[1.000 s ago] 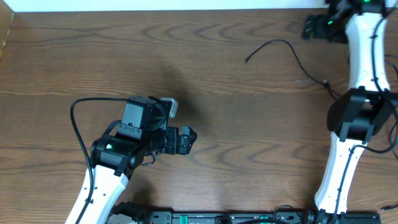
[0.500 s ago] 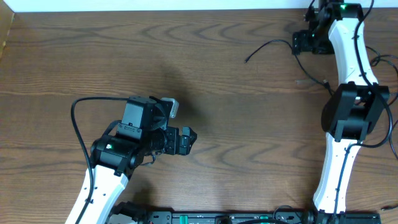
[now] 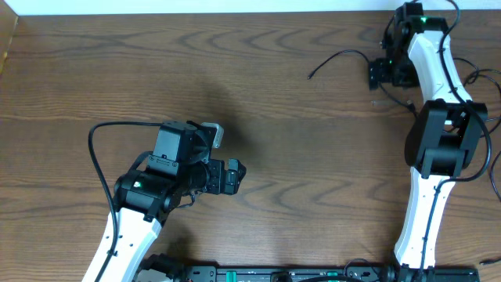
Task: Untangle cables
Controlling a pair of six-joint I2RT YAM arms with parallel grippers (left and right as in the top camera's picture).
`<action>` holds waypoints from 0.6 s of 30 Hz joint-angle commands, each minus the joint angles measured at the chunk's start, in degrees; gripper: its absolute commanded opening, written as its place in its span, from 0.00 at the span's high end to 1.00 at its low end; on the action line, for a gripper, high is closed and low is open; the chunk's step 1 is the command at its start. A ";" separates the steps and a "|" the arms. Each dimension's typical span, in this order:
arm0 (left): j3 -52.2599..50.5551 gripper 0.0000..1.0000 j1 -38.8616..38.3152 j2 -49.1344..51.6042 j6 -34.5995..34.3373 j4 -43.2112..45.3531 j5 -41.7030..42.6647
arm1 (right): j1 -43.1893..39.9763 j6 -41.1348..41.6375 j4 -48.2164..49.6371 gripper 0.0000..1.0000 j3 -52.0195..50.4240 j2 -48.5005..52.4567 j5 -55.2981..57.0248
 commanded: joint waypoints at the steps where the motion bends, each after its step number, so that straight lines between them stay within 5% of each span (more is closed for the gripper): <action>1: -0.15 0.02 -0.22 0.00 1.20 -0.02 -0.74 | -0.61 -0.26 1.03 0.21 -2.75 -0.90 0.81; 18: -0.15 0.02 -0.22 0.00 1.16 -0.31 -0.24 | -5.22 -3.28 9.64 0.54 -13.42 0.22 0.79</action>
